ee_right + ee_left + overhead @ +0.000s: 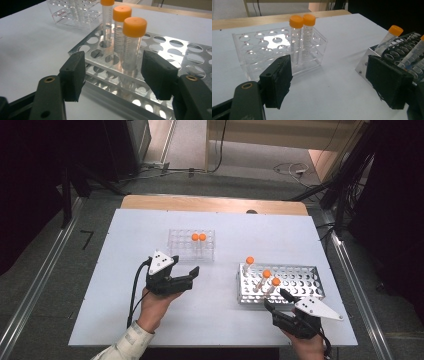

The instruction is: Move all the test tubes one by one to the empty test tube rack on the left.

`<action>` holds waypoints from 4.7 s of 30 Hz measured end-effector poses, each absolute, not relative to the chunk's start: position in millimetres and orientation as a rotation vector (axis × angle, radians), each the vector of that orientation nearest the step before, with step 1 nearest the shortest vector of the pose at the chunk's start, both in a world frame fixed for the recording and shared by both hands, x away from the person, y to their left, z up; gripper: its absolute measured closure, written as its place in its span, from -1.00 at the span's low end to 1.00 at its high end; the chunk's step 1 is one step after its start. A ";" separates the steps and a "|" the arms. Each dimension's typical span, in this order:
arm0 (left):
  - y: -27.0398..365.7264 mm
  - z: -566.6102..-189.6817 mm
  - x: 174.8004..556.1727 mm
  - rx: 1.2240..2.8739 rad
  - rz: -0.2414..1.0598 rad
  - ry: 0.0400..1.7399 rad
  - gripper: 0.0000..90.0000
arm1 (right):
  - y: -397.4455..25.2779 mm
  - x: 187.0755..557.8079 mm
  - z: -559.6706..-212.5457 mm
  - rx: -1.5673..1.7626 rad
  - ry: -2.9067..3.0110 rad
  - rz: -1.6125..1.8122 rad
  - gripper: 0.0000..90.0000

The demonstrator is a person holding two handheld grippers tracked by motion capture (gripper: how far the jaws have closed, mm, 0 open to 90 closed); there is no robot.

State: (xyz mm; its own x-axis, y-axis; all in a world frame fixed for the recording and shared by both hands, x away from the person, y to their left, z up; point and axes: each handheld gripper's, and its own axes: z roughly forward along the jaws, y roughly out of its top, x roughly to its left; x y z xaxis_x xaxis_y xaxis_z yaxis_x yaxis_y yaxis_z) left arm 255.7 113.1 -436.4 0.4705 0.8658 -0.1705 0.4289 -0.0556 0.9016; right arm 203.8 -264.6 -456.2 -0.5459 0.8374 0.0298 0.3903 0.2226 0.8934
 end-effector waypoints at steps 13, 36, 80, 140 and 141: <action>112.3 -441.1 257.1 1.683 0.520 1.138 -0.52 | -265.8 226.3 -463.4 1.159 1.992 1.257 0.18; 109.2 -443.4 256.7 1.699 0.508 1.130 -0.52 | -263.4 231.4 -465.0 1.151 1.993 1.259 0.58; 108.2 -443.5 255.4 1.699 0.503 1.125 -0.52 | -242.0 201.6 -416.6 1.015 2.008 1.465 0.59; 72.9 -419.2 220.5 1.728 0.378 0.887 -0.35 | -135.8 229.5 -452.0 0.861 2.290 1.434 0.59; 72.3 -419.6 220.4 1.730 0.375 0.883 -0.32 | -134.2 229.3 -451.9 0.857 2.292 1.437 0.59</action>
State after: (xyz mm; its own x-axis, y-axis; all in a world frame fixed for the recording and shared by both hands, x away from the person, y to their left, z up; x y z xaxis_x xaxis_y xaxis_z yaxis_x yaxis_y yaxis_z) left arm 220.4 72.3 -419.6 0.6715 0.7191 -0.1788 0.3711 -0.1175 0.9211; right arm 229.3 -134.2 -451.9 -0.7760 0.6282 0.0574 0.3255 0.3208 0.8895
